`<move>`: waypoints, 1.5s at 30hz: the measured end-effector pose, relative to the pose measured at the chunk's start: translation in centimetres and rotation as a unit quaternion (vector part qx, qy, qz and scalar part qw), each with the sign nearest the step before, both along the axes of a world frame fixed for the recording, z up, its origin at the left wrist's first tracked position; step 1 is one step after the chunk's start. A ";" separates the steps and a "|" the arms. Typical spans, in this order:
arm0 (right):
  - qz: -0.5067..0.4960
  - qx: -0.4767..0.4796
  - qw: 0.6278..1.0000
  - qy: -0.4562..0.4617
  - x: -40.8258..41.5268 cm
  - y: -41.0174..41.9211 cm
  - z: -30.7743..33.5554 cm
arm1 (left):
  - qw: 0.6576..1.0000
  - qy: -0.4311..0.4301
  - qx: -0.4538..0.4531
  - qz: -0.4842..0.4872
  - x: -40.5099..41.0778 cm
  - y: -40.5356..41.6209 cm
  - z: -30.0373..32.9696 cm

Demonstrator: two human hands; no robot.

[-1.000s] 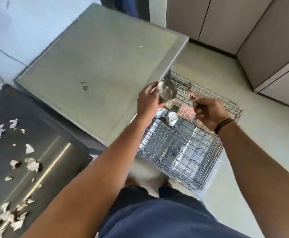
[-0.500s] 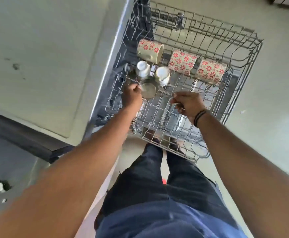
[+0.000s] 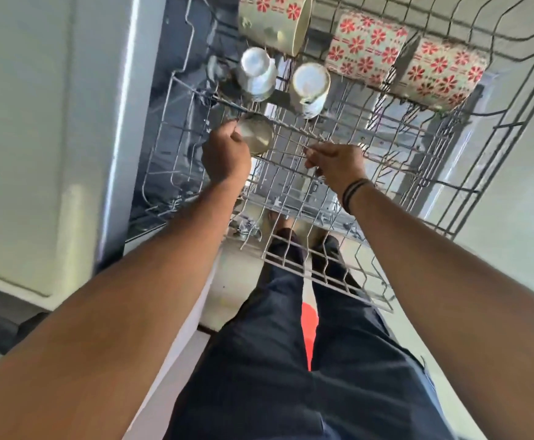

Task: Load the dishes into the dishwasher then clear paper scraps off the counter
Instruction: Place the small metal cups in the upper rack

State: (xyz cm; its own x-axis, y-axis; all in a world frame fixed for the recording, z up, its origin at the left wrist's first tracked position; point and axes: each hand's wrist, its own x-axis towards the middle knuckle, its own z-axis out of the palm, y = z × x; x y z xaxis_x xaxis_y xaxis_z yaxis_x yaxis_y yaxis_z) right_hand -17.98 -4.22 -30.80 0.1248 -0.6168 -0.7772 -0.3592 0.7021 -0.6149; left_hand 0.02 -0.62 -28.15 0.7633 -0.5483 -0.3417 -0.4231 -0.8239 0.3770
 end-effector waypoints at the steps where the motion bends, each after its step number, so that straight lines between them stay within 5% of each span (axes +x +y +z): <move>1: -0.004 0.003 1.000 0.004 0.1 0.1 -0.4 | 1.000 0.007 -0.002 0.000 0.2 0.1 -0.4; 12: -0.039 0.032 0.999 -0.016 0.5 -0.2 -1.0 | 1.000 0.006 -0.024 -0.010 0.5 0.4 -2.1; 27: 0.014 -0.003 0.993 0.116 0.7 0.0 -0.2 | 0.998 -0.005 -0.051 -0.021 0.4 1.0 -1.4; 45: 0.096 -0.107 0.984 0.109 -2.0 0.1 14.2 | 0.982 0.128 -0.129 -0.053 -5.2 3.4 11.6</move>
